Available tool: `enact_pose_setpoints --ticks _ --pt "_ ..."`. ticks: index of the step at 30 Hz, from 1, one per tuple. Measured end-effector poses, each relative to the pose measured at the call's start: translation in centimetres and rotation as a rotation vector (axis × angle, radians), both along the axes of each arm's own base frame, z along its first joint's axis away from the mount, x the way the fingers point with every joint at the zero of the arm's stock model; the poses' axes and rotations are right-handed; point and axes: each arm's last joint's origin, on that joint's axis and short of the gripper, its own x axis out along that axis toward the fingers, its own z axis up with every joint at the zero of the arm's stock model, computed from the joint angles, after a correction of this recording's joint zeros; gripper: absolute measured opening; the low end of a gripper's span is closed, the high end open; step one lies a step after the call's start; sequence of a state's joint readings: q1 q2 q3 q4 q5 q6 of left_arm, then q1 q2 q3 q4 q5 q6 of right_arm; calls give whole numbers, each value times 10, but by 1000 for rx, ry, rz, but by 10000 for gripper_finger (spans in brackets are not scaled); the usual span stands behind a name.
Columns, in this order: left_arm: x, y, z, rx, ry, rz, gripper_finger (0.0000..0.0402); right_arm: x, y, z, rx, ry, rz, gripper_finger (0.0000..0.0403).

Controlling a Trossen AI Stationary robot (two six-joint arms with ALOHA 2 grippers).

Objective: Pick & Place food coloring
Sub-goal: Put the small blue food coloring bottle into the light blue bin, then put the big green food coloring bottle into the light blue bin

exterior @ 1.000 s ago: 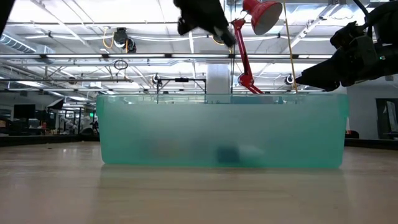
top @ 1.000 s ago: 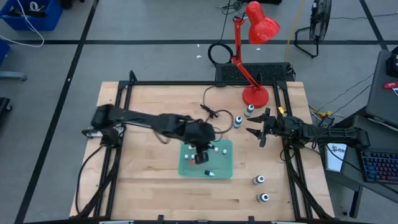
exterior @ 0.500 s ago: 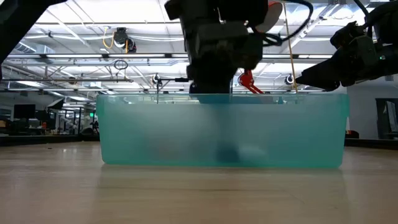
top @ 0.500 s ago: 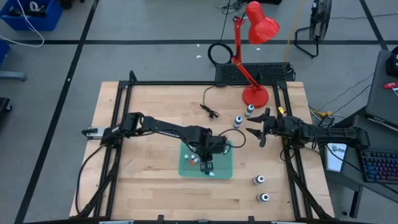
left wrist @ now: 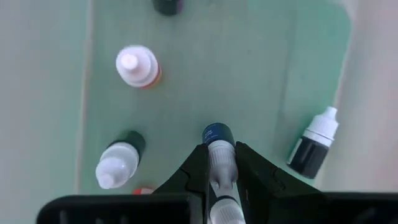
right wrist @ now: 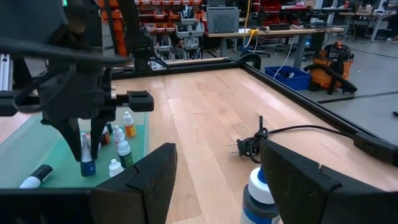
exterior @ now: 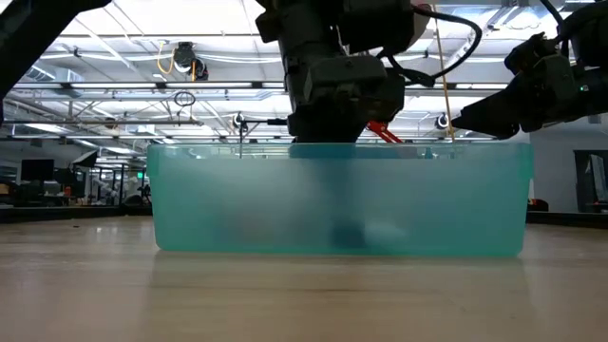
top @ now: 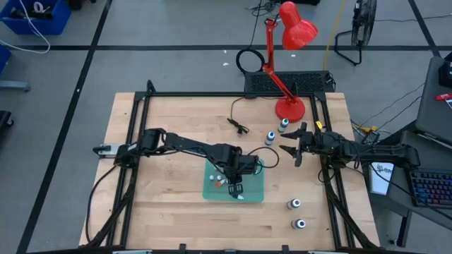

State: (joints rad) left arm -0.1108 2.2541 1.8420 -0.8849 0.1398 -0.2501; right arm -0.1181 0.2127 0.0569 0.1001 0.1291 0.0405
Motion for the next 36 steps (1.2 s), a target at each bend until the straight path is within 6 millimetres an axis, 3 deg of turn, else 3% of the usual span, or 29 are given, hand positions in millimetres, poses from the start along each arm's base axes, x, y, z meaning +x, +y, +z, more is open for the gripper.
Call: enact_pose_setpoints --ticks 3,10,15,18,22,26,29,32,36 --pt "0 0 -1 -4 1 21 61 0 0 0 0 0 0 222" --pt "2 0 0 -8 -14 25 173 0 0 0 0 0 0 222" --pt "1 2 5 -16 -19 44 218 0 0 0 0 0 0 222" --pt "-5 6 20 -20 -21 82 231 0 0 0 0 0 0 222" --pt "-18 -3 66 90 -146 50 237 0 0 0 0 -1 0 222" --pt "-45 -30 127 229 -354 -76 234 0 0 0 0 0 0 222" --pt "-75 -48 154 308 -465 -147 236 0 0 0 0 0 0 222" --pt "-113 -53 159 365 -529 -136 238 0 0 0 0 0 0 222" --pt "-171 -39 143 409 -637 -34 239 0 0 0 0 0 0 222"
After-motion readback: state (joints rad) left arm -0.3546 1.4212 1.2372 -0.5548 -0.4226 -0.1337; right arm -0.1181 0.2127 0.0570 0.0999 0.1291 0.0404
